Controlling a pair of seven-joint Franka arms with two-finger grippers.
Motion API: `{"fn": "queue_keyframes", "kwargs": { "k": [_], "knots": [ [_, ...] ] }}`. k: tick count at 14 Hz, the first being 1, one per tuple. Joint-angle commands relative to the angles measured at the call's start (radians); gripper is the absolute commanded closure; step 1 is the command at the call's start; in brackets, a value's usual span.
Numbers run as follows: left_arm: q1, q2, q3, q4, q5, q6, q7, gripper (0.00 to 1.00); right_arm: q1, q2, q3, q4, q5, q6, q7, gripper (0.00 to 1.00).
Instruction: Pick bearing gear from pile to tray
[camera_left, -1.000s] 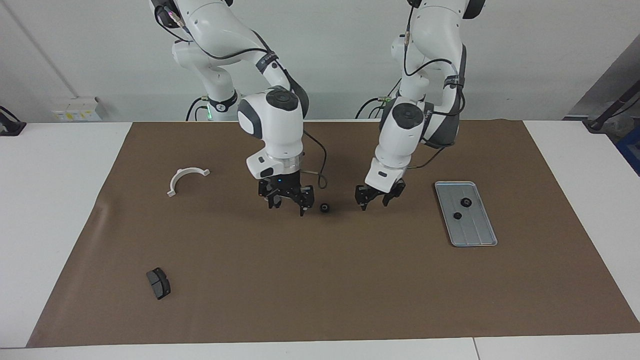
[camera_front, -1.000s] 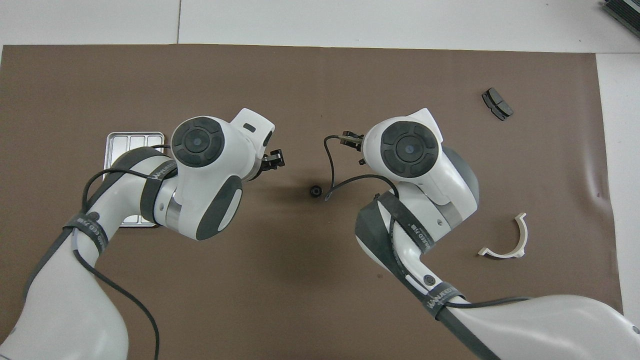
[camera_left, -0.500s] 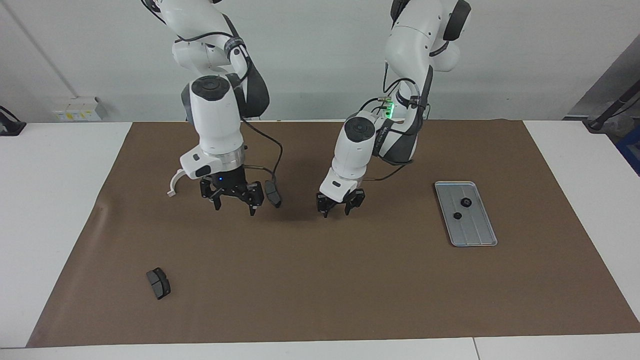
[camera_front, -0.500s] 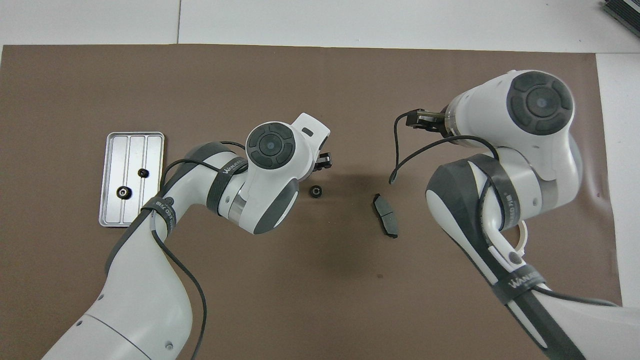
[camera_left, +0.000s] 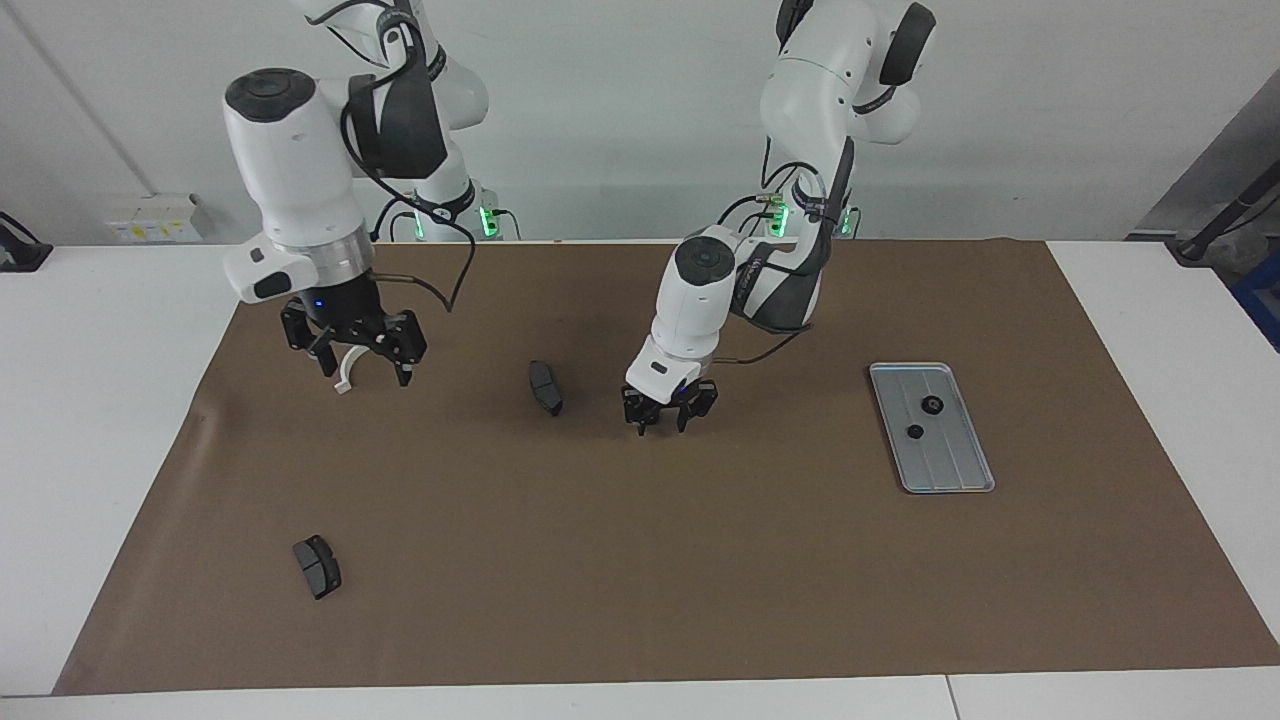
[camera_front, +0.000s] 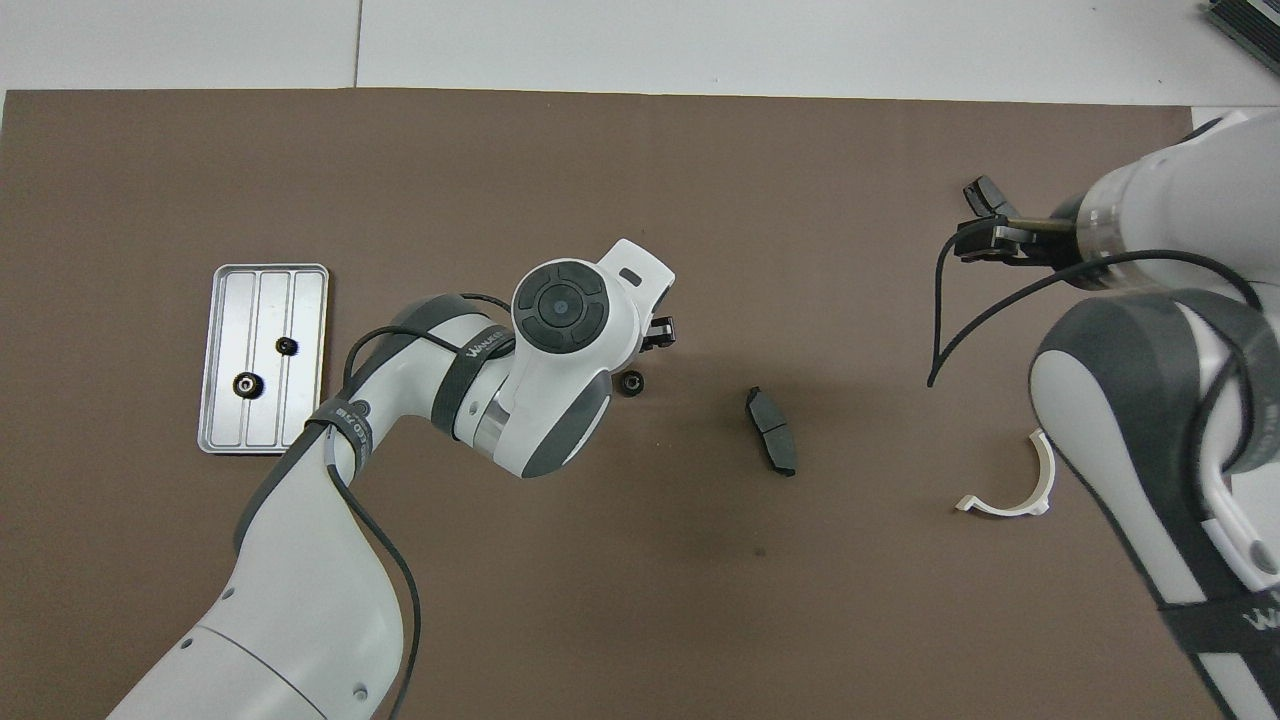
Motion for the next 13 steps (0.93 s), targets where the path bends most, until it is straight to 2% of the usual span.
{"fn": "queue_keyframes", "kwargs": {
  "k": [1,4,10,13],
  "knots": [
    [-0.031,-0.004,0.018,-0.033,0.014,0.036,-0.005,0.35,-0.006,-0.034,-0.065,0.051,0.045,-0.128,-0.129,0.00],
    [-0.045,-0.010,0.018,-0.057,0.014,0.037,-0.005,0.37,-0.043,-0.025,-0.073,0.182,0.044,-0.309,-0.176,0.00],
    [-0.051,-0.020,0.018,-0.091,0.014,0.053,-0.005,0.44,-0.055,-0.072,-0.067,0.111,0.042,-0.360,-0.190,0.00],
    [-0.052,-0.021,0.018,-0.094,0.015,0.048,-0.003,0.56,-0.055,-0.078,-0.067,0.105,0.042,-0.387,-0.184,0.00]
  ]
}}
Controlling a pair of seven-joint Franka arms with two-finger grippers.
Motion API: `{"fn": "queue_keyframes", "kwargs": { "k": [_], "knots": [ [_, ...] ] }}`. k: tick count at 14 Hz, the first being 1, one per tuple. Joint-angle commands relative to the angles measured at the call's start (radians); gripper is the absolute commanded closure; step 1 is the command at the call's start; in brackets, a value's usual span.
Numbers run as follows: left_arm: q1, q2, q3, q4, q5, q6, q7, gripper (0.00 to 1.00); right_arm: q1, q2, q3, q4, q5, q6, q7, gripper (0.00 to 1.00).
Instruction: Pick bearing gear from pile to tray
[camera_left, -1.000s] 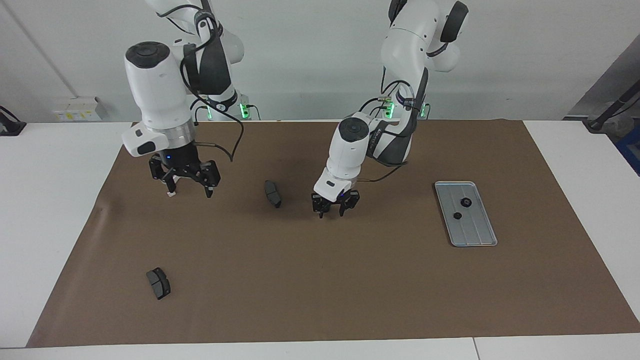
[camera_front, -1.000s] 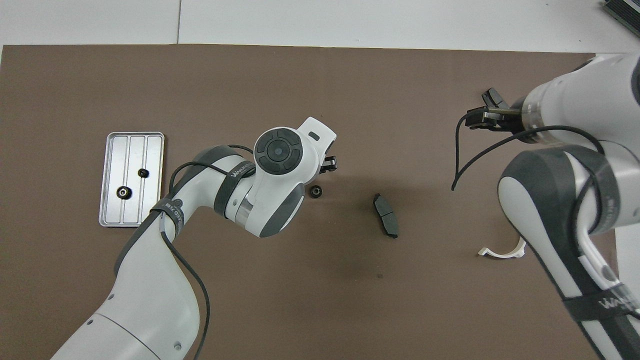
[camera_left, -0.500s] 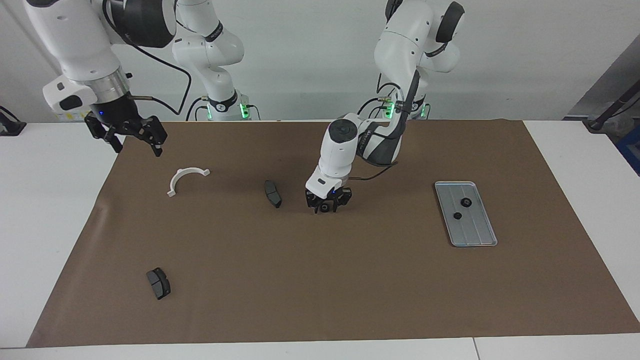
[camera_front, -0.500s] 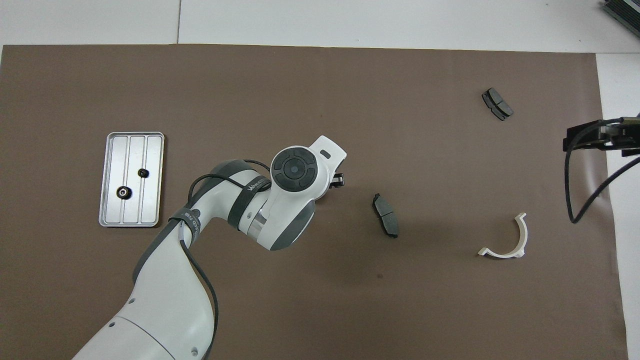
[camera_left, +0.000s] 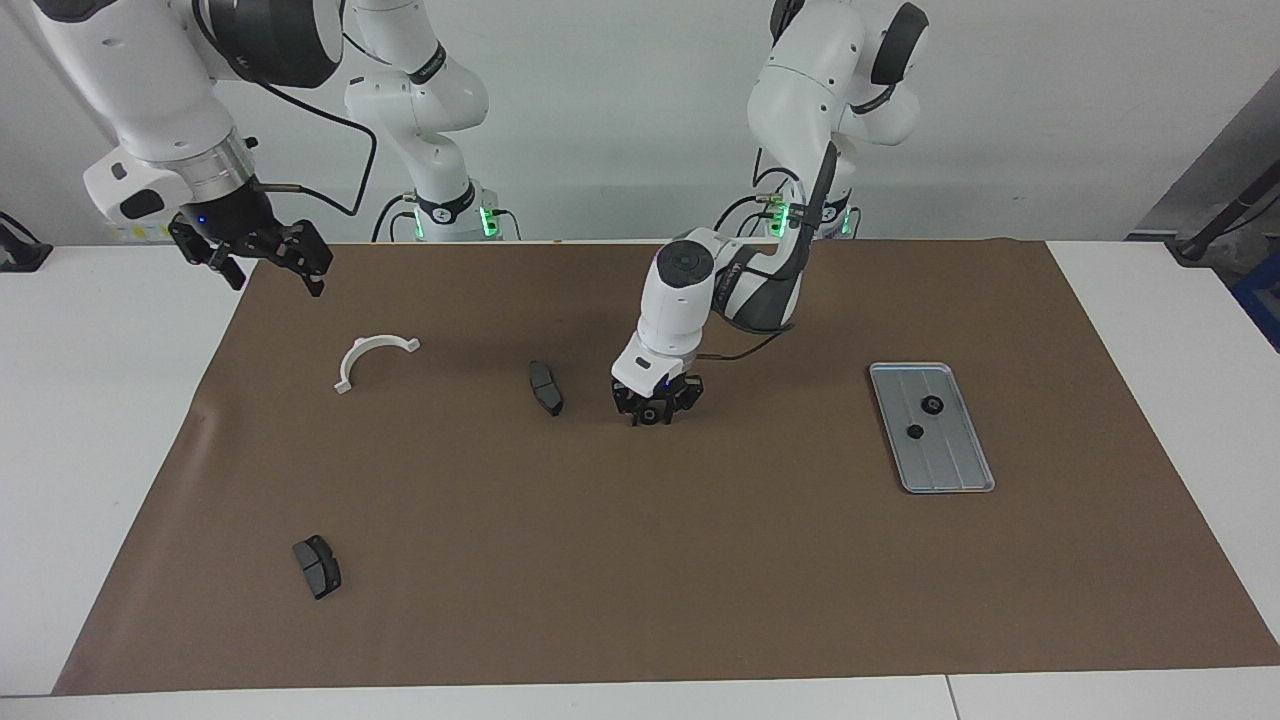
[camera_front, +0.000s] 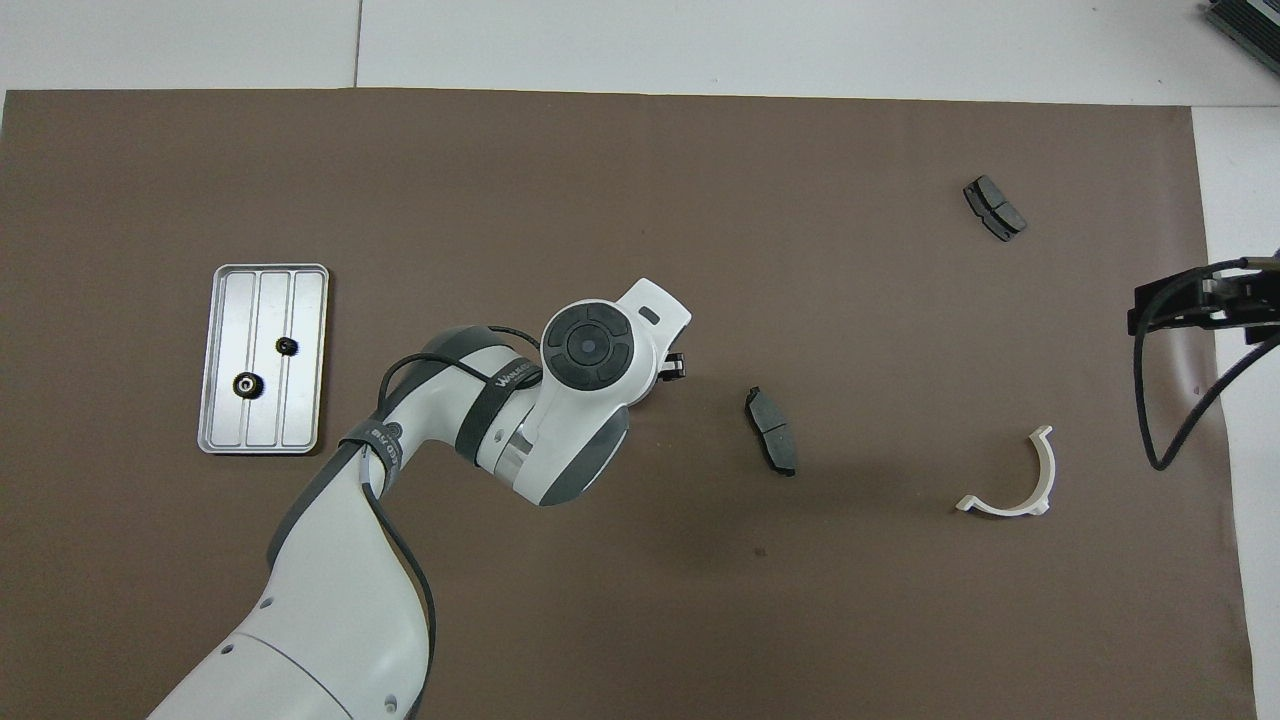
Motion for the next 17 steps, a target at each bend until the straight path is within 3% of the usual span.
{"fn": "queue_keyframes", "kwargs": {
  "k": [1,7,11,14,17],
  "knots": [
    [-0.021,-0.019,0.017,-0.035,0.012,0.016,-0.004,0.62,-0.012,-0.032,0.007,-0.033,0.027,-0.007,-0.012,0.00],
    [-0.001,-0.019,0.016,-0.009,0.011,-0.022,0.005,0.99,-0.056,-0.032,0.035,-0.032,0.029,-0.005,-0.015,0.00],
    [0.115,-0.002,0.019,0.144,0.011,-0.185,0.010,1.00,-0.055,-0.026,0.036,-0.015,0.029,-0.021,-0.018,0.00],
    [0.250,-0.028,0.019,0.137,0.009,-0.231,0.126,1.00,-0.052,-0.016,0.038,0.019,0.062,-0.047,0.012,0.00],
    [0.417,-0.115,0.016,0.070,0.008,-0.294,0.256,1.00,-0.047,-0.017,0.039,0.026,0.084,-0.047,0.051,0.00]
  ]
}}
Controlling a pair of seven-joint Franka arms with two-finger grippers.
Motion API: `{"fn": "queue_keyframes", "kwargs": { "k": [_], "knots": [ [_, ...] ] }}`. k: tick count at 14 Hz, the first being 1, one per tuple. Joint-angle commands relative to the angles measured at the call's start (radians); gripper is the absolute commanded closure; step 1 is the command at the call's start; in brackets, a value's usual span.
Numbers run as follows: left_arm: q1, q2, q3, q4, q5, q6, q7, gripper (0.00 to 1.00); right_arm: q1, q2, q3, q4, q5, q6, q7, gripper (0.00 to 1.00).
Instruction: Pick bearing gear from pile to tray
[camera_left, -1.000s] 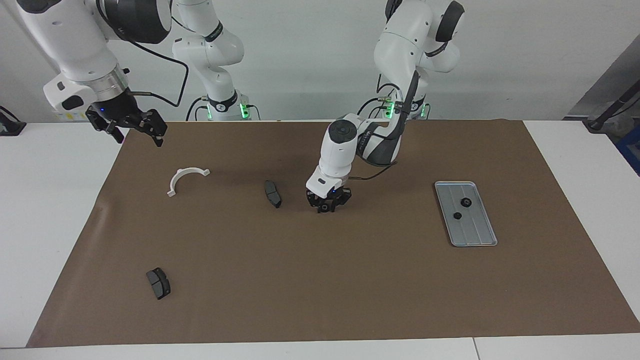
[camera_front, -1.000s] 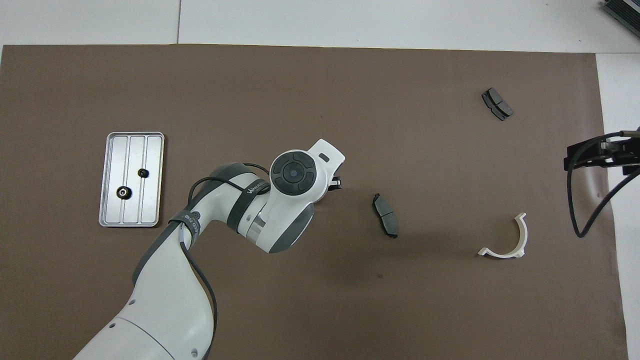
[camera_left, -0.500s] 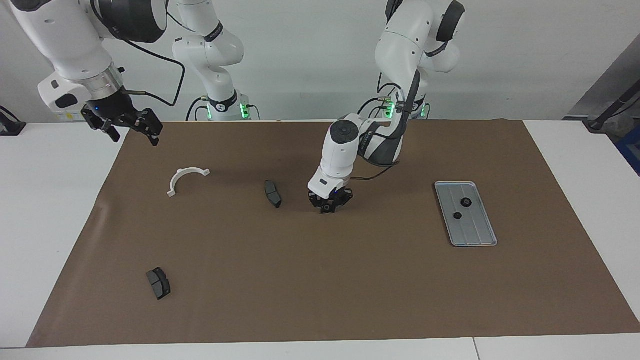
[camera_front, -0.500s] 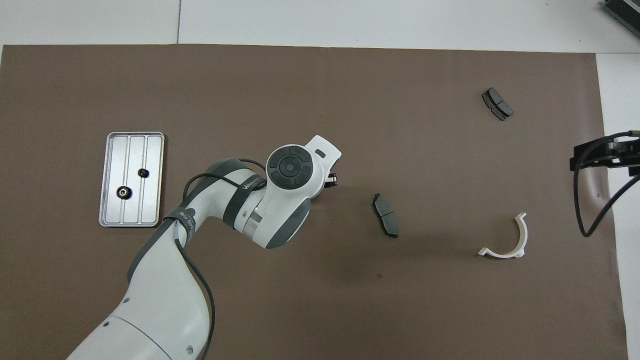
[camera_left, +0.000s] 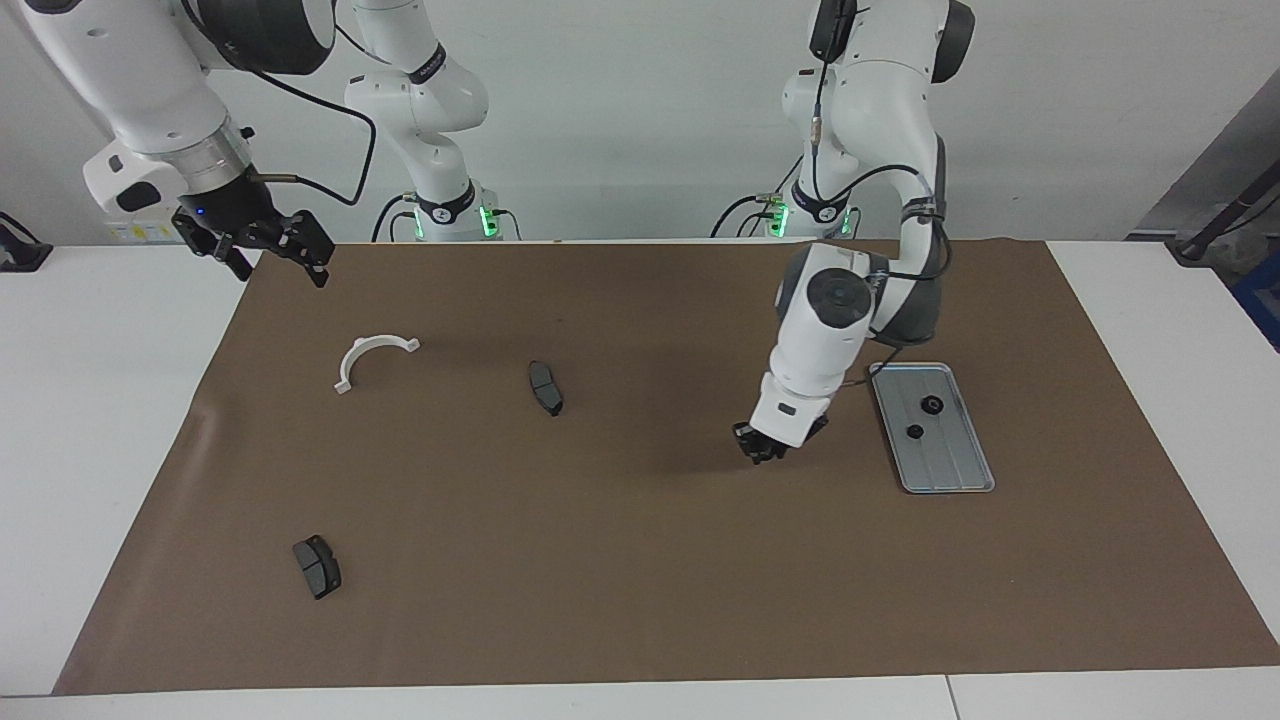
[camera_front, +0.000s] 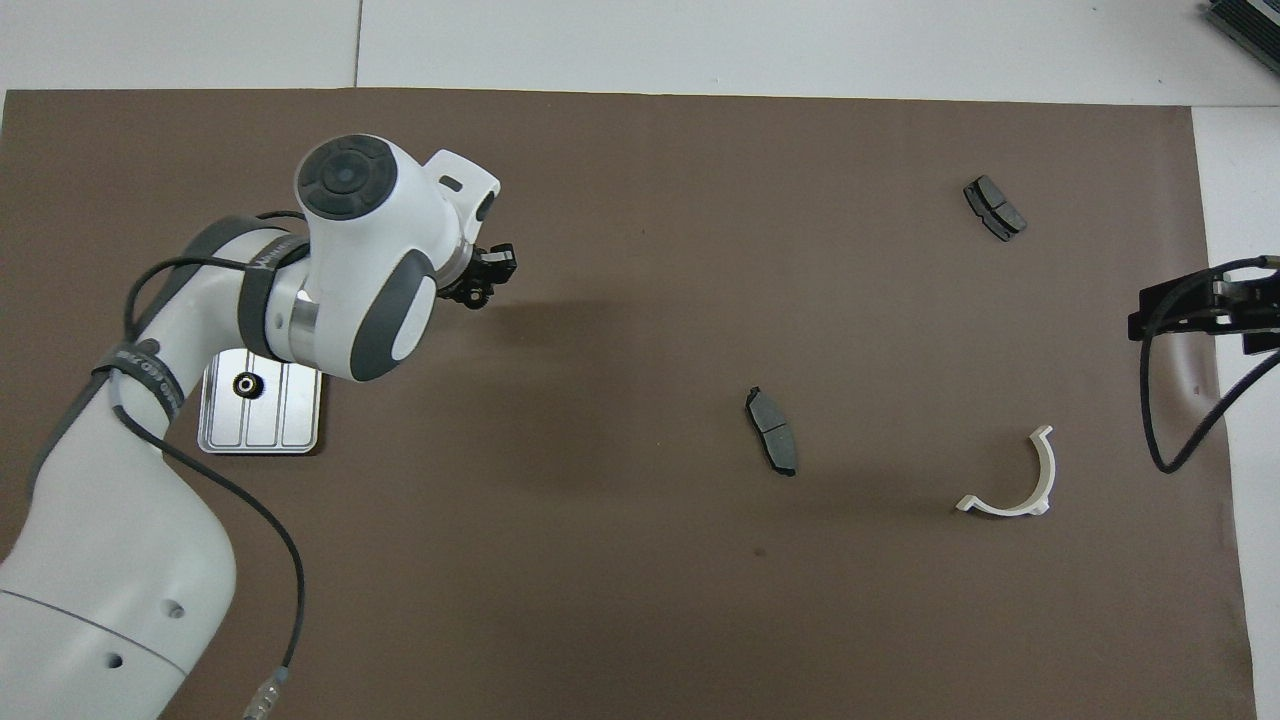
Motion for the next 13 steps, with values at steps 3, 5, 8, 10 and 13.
{"fn": "queue_keyframes", "kwargs": {
  "k": [3,5,8,10,13],
  "knots": [
    [0.219,-0.148,-0.012,-0.174,0.002,-0.036,0.311,1.00,-0.010,-0.010,0.014,0.007,0.019,-0.025,0.018,0.00],
    [0.290,-0.174,-0.012,-0.229,0.002,-0.024,0.434,1.00,-0.004,-0.010,0.016,0.009,0.018,-0.025,0.018,0.00],
    [0.377,-0.185,-0.012,-0.306,0.002,0.103,0.531,1.00,-0.004,-0.015,0.016,0.000,0.019,-0.025,0.018,0.00],
    [0.394,-0.183,-0.012,-0.329,0.002,0.180,0.530,1.00,-0.004,-0.023,0.014,-0.012,0.024,-0.023,0.020,0.00],
    [0.397,-0.174,-0.012,-0.357,0.002,0.258,0.528,0.98,-0.004,-0.023,0.012,-0.017,0.027,-0.020,0.018,0.00]
  ]
}}
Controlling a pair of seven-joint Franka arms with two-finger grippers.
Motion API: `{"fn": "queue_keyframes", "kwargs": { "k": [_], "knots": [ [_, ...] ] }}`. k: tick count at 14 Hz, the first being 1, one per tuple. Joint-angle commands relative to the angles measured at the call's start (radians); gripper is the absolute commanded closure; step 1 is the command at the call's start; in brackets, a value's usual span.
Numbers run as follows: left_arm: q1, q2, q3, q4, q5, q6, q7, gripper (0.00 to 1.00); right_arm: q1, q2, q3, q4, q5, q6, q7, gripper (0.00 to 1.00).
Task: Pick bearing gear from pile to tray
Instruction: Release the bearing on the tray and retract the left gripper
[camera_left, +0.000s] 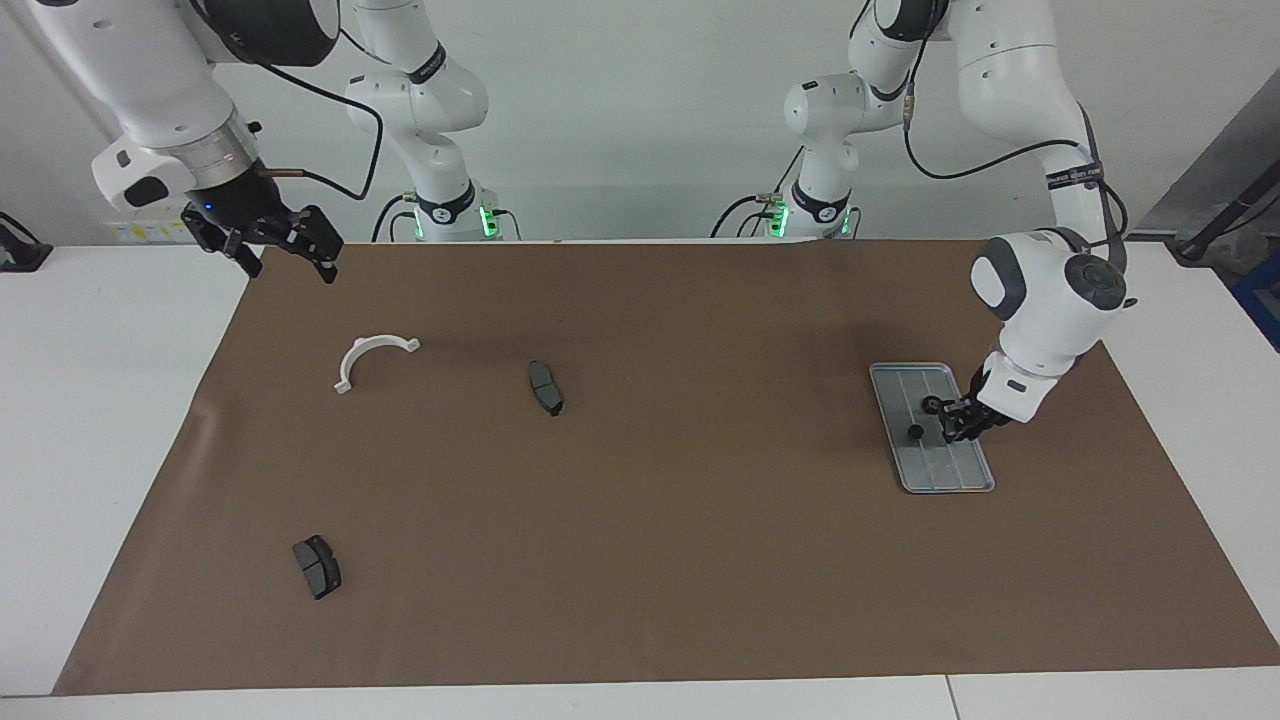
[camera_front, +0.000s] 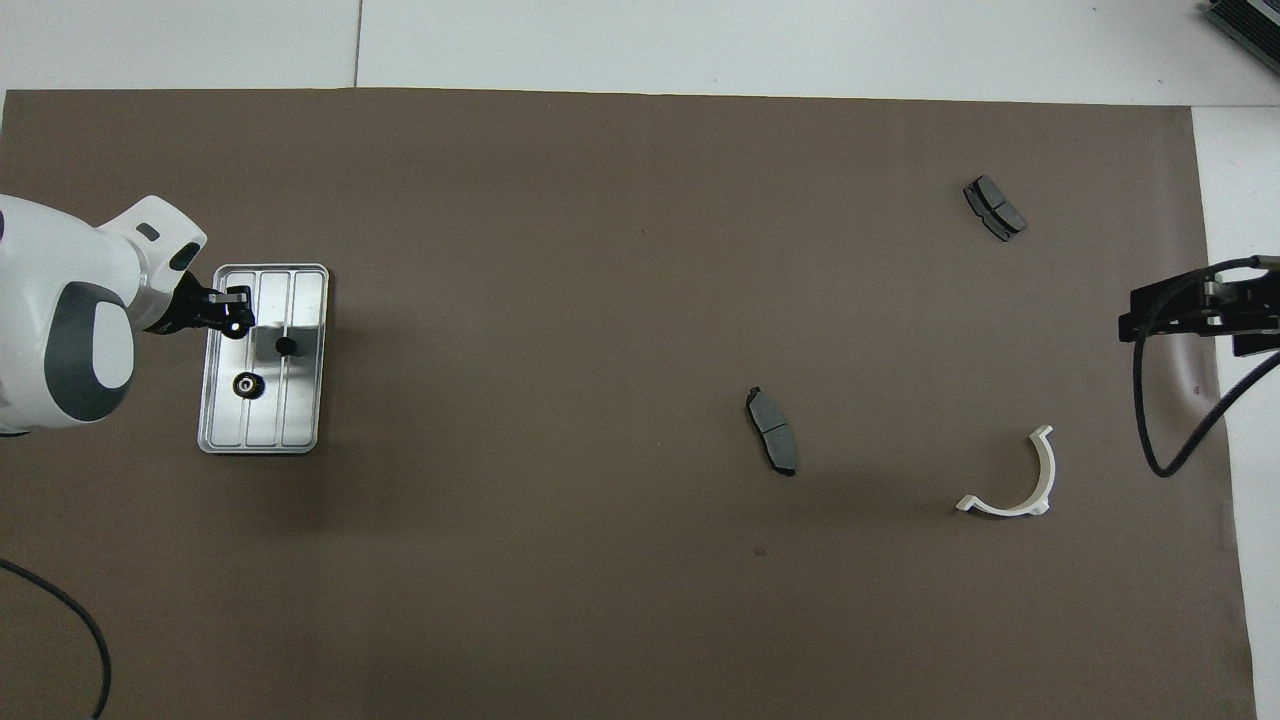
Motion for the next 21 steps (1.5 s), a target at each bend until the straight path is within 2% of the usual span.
{"fn": "queue_keyframes", "kwargs": {
  "k": [1,3,4,6,7,8,9,12,16,21],
  "knots": [
    [0.004,-0.022,-0.009,-0.059,0.002,0.090,-0.002,0.98,-0.006,-0.023,0.004,-0.020,0.020,-0.009,0.010,0.00],
    [0.004,-0.018,-0.009,-0.067,0.002,0.114,0.001,0.95,-0.006,-0.022,0.004,-0.018,0.020,-0.004,0.007,0.00],
    [0.005,-0.016,-0.009,-0.067,0.002,0.121,0.003,0.86,-0.006,-0.022,0.004,-0.018,0.019,-0.004,0.007,0.00],
    [0.005,-0.013,-0.009,-0.067,0.002,0.127,0.009,0.47,-0.006,-0.022,0.004,-0.020,0.019,-0.004,-0.031,0.00],
    [0.005,-0.012,-0.009,-0.065,0.002,0.136,0.009,0.17,-0.006,-0.022,0.004,-0.020,0.019,-0.004,-0.037,0.00],
    [0.005,-0.010,-0.009,-0.059,0.002,0.137,0.007,0.04,-0.006,-0.023,0.004,-0.021,0.019,-0.004,-0.036,0.00],
    [0.005,-0.008,-0.009,-0.053,0.002,0.141,0.006,0.00,-0.006,-0.023,0.004,-0.021,0.020,-0.003,-0.034,0.00],
    [0.004,-0.011,-0.009,0.006,0.001,0.087,-0.005,0.00,-0.006,-0.022,0.002,-0.021,0.020,-0.007,-0.037,0.00],
    [-0.008,-0.059,-0.011,0.177,0.001,-0.235,-0.003,0.00,-0.004,-0.022,0.004,-0.021,0.028,-0.008,-0.037,0.00],
    [-0.010,-0.163,-0.020,0.322,0.006,-0.519,-0.002,0.00,-0.003,-0.022,0.004,-0.021,0.030,-0.008,-0.039,0.00]
  ]
}}
